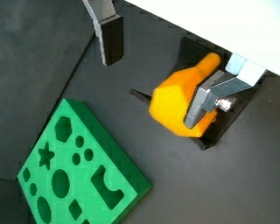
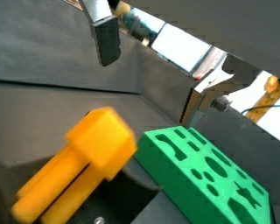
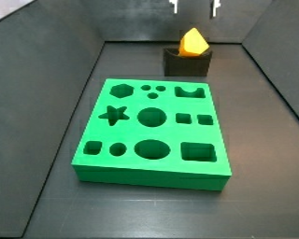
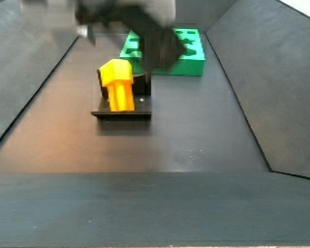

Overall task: Pick up the 3 prong object. Move up. Place the 3 prong object on the fixture. Regrasp the 3 prong object. Move to above the board. Insert the 3 prong object.
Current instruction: Regrasp the 3 prong object.

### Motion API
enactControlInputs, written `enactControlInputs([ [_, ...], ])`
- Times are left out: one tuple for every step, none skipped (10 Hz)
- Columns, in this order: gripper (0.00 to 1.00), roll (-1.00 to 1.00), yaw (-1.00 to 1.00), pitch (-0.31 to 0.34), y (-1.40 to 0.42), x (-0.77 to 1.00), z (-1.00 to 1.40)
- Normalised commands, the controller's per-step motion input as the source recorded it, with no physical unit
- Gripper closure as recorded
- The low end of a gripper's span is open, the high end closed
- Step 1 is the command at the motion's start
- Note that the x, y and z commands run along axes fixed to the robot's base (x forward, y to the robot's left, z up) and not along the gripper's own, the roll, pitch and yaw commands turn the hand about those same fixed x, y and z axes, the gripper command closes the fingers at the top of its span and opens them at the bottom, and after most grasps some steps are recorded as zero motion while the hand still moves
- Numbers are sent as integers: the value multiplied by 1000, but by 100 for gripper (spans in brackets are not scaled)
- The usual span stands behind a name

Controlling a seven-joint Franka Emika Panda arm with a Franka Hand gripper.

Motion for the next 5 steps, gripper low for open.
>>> enactControlInputs([
  [0,1000,13,36,-828,-104,711],
  [0,1000,12,35,-654,-72,484],
  [0,1000,12,34,-530,-55,329],
  [0,1000,12,30,-272,-28,55],
  [0,1000,13,30,-81,-16,24],
])
